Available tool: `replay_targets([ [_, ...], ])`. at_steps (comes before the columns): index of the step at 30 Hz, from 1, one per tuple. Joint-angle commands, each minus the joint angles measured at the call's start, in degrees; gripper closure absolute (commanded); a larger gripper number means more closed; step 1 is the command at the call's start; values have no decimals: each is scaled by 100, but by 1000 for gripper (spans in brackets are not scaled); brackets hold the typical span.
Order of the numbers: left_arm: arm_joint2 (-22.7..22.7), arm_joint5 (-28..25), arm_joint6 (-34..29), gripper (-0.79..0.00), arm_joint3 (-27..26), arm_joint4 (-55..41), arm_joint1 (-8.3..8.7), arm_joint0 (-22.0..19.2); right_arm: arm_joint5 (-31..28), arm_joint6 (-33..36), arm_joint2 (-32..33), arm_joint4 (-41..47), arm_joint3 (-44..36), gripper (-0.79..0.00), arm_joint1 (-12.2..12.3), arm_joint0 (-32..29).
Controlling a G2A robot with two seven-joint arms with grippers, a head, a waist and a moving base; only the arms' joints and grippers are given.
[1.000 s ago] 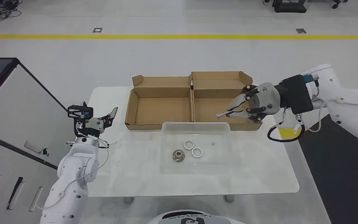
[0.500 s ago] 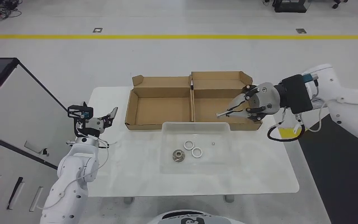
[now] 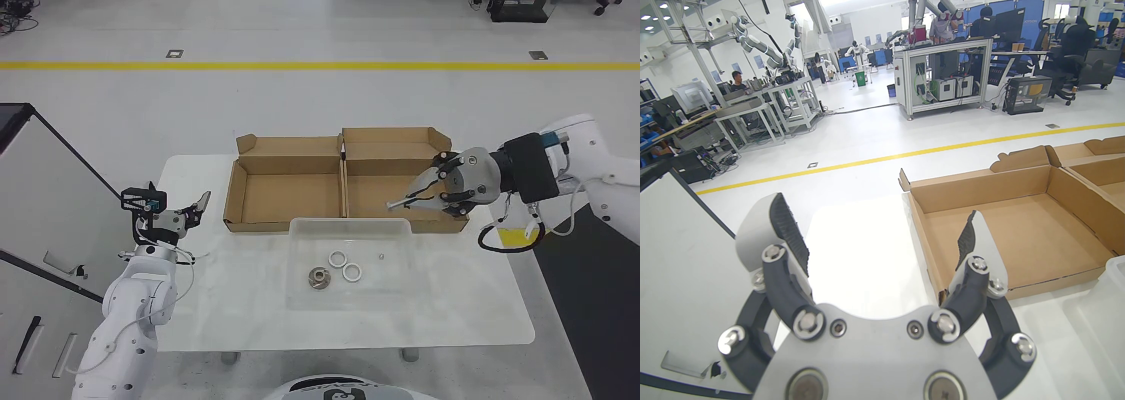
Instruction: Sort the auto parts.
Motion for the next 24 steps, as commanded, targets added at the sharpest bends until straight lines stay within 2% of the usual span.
replay_targets([
  [1,0,0,0,-785,0,0,0,0,0,-1,0,0,0,0,0,0],
  [10,0,0,0,-785,0,0,0,0,73,37,15,32,-22,0,-2,-28],
  [24,0,0,0,-785,0,0,0,0,451,-452,698,1011,-827,0,-37,-914],
])
